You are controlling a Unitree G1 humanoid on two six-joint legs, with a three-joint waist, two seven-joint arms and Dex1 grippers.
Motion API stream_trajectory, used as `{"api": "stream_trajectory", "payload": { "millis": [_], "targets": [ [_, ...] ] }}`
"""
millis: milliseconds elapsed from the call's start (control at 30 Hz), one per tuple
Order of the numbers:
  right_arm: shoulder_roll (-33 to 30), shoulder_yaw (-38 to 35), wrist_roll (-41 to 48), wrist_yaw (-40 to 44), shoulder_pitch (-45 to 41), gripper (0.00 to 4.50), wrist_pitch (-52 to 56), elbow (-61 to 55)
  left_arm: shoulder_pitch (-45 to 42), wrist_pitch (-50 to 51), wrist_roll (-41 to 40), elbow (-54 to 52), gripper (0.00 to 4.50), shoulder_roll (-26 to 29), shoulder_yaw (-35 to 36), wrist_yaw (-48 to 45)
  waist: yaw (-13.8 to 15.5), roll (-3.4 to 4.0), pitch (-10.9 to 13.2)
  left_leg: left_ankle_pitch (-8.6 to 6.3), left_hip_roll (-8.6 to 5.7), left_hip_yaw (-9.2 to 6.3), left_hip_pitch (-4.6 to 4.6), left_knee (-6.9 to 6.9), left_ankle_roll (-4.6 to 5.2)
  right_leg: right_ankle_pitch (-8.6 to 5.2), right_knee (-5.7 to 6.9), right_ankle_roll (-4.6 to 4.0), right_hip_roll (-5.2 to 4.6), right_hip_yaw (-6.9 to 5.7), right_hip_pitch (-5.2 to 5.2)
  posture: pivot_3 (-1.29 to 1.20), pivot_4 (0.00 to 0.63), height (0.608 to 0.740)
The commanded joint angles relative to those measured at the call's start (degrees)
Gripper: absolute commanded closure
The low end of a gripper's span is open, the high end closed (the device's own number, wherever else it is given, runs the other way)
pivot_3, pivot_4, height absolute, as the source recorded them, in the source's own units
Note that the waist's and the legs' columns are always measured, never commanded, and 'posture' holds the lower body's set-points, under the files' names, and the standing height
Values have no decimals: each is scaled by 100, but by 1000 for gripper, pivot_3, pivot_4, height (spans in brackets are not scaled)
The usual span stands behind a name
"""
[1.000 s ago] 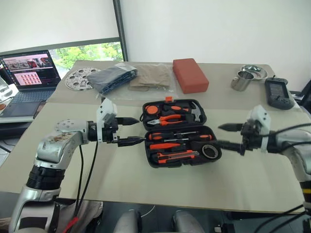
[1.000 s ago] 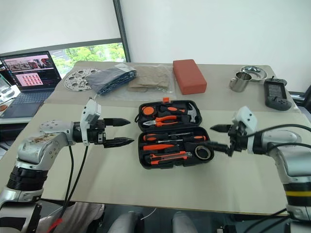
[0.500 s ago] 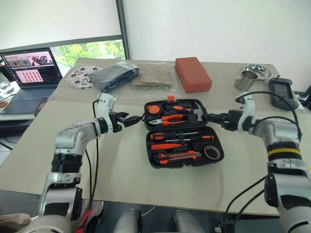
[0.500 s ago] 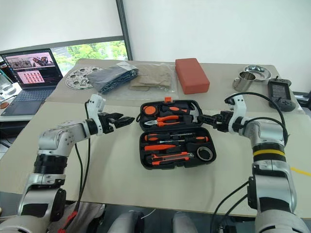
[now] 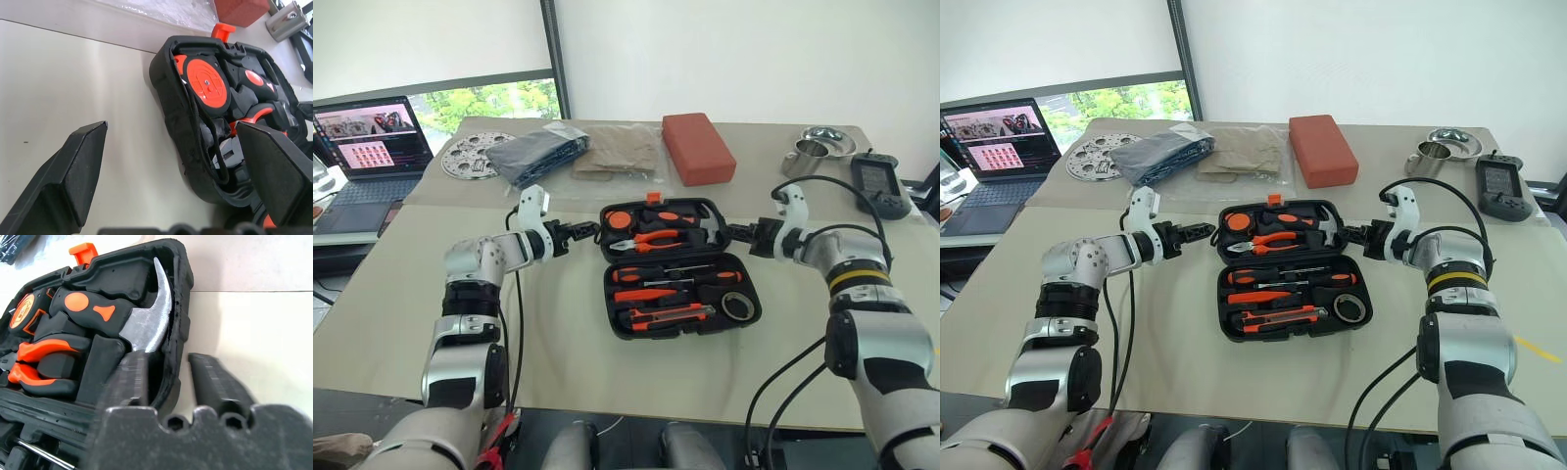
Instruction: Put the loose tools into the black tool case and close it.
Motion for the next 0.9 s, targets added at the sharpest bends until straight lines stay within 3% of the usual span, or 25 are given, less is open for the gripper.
{"api": "stream_trajectory", "payload": {
  "millis": [33, 467, 600, 633, 900],
  "targets": [
    [60, -56, -106, 102, -237, 4470, -254, 84, -77, 35, -109, -99, 0, -47, 146, -28, -7, 0, 0, 2, 0, 0, 0, -2, -4, 0, 0, 0, 0, -1, 0, 0, 150, 727],
    [9, -147, -236, 150, -153, 4470, -250, -7, -146, -430, 354, 311, 0, -219, -363, -253, -17, 0, 0, 7, -3, 2, 7, -5, -13, 0, 5, 0, 5, -2, 1, 0, 150, 727],
    [-5, -145, -247, 176, -77, 4500, -262, -91, -248, -743, 516, 627, 893, -335, -379, -187, -10, 0, 0, 7, -4, 4, 7, -5, -13, 0, 5, 0, 5, -2, 1, 0, 150, 727],
    [-7, -149, -250, 179, -67, 4500, -261, -103, -278, -785, 533, 702, 1423, -359, -359, -189, -8, 0, 0, 7, -4, 5, 6, -5, -13, 0, 4, 0, 5, -2, 1, 0, 150, 727],
    [-7, -163, -274, 158, -23, 4500, -312, -162, -409, -1000, 603, 915, 4188, -511, -404, -321, 0, 2, -2, 7, -5, 10, 7, -5, -13, 0, 5, 0, 5, -2, 2, 0, 150, 727]
  ]
}}
